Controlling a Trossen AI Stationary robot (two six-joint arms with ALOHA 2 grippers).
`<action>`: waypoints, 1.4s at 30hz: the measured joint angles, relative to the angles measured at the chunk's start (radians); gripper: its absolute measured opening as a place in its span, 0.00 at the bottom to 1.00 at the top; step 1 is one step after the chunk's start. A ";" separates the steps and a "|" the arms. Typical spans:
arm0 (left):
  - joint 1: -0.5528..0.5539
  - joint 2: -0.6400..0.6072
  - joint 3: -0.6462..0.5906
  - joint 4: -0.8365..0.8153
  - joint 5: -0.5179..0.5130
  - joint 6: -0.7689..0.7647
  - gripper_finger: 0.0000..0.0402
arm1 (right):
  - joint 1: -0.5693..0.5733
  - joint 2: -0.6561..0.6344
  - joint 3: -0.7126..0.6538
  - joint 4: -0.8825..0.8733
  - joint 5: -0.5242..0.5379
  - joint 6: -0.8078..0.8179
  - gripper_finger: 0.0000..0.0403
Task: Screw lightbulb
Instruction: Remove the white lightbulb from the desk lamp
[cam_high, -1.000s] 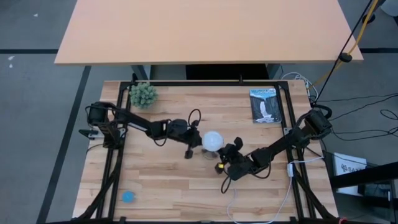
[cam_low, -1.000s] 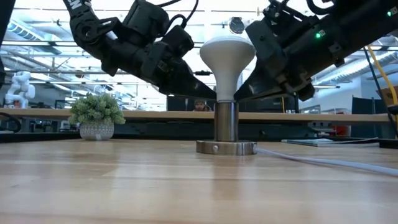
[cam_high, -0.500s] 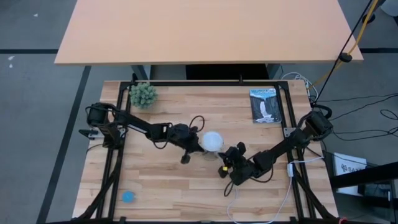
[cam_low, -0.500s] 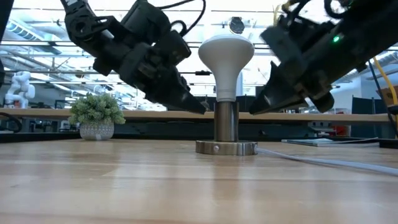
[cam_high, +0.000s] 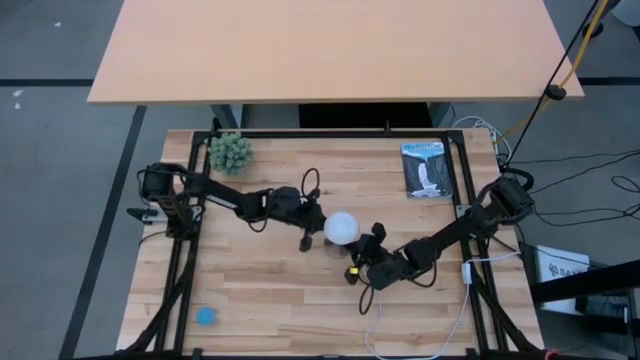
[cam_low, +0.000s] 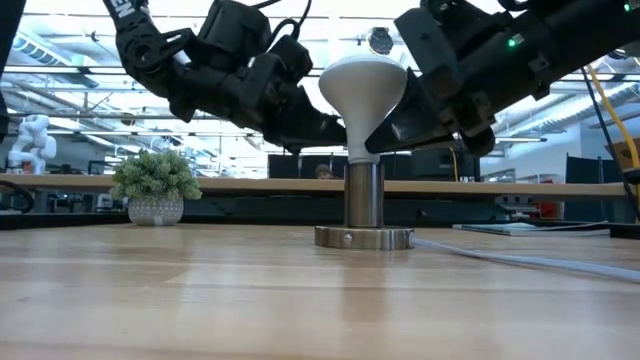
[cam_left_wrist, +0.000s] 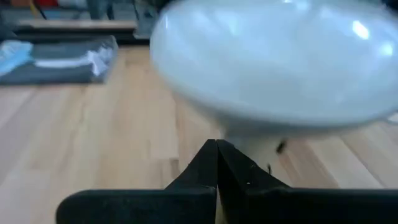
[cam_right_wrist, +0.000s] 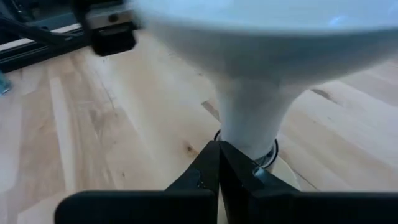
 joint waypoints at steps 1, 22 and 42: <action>-0.005 0.000 0.000 -0.015 0.003 0.000 0.00 | -0.003 0.000 0.000 -0.003 0.001 0.000 0.00; -0.075 0.000 0.000 -0.114 0.057 0.003 0.00 | 0.001 -0.083 0.000 -0.288 0.054 0.227 0.00; 0.001 -0.001 0.000 -0.045 0.020 0.126 0.00 | -0.035 -0.084 0.000 -0.091 -0.034 0.004 0.00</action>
